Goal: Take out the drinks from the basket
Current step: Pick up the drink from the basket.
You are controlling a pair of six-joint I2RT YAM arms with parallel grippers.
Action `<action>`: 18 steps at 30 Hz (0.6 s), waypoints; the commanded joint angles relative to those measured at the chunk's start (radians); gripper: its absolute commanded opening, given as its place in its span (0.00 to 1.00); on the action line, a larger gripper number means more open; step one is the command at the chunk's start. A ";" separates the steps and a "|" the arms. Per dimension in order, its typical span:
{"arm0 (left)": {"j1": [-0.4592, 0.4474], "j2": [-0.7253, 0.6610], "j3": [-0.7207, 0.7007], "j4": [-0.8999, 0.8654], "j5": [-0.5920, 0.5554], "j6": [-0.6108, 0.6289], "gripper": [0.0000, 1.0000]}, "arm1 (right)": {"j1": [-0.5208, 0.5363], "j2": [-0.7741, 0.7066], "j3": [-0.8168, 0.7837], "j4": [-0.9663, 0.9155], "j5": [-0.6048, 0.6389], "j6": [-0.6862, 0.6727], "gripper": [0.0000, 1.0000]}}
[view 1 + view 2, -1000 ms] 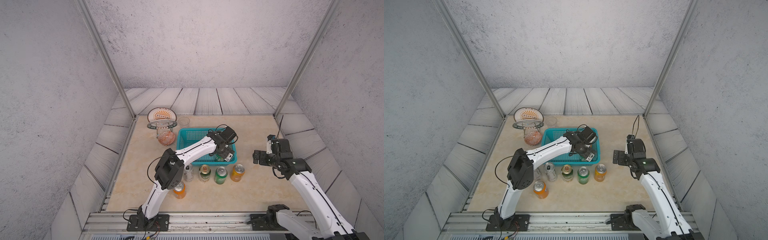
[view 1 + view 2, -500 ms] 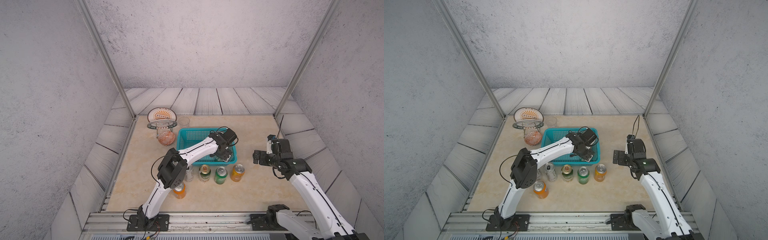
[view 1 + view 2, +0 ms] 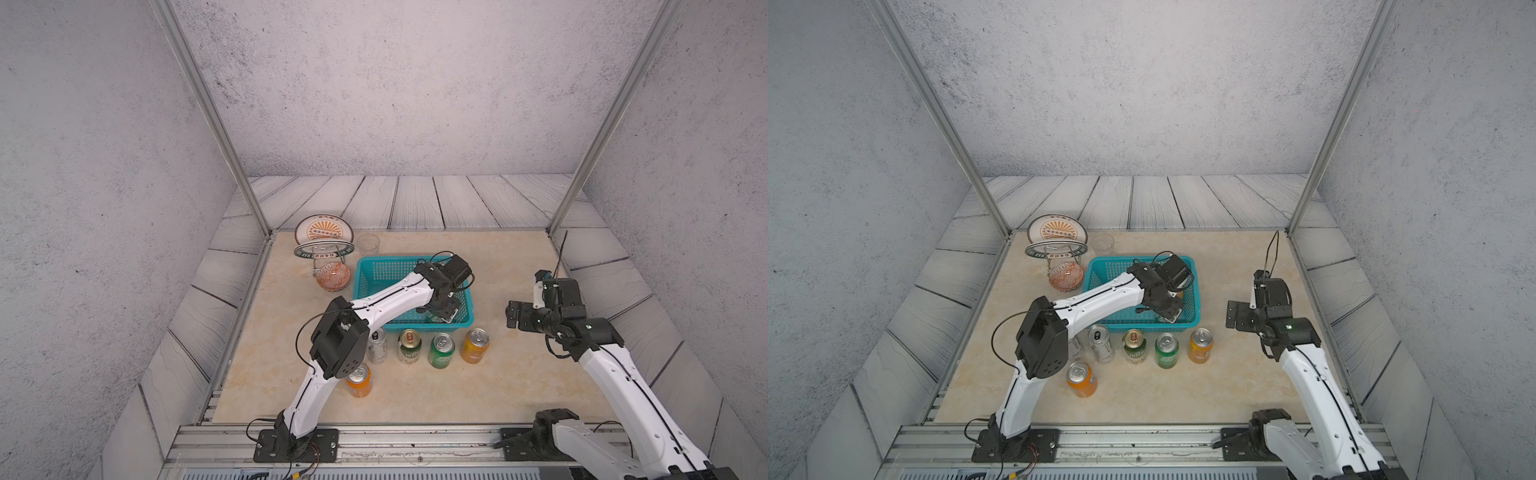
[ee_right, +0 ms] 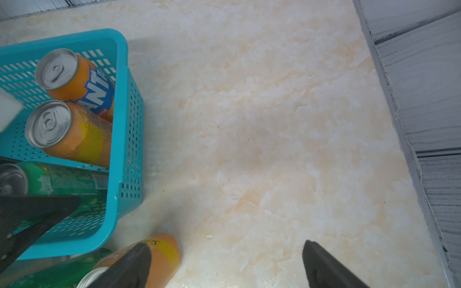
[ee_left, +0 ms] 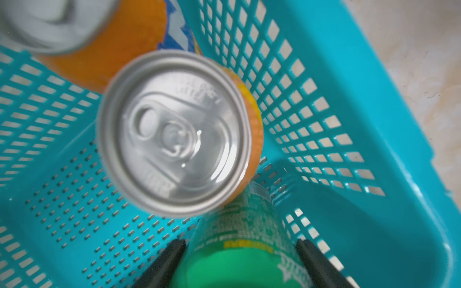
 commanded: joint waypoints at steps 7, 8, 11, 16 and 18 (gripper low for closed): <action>-0.004 -0.214 -0.040 -0.014 -0.023 0.007 0.61 | -0.004 -0.018 -0.009 0.000 -0.004 -0.006 0.99; -0.004 -0.227 -0.044 -0.017 -0.023 0.007 0.61 | -0.006 -0.018 -0.009 0.000 -0.004 -0.005 1.00; -0.005 -0.272 -0.053 -0.030 -0.023 0.011 0.61 | -0.005 -0.015 -0.009 0.000 -0.004 -0.006 0.99; -0.004 -0.362 -0.084 -0.069 -0.026 0.017 0.61 | -0.005 -0.012 -0.008 0.000 -0.006 -0.006 0.99; -0.005 -0.408 -0.117 -0.072 -0.028 0.019 0.61 | -0.006 -0.012 -0.007 0.000 -0.006 -0.006 0.99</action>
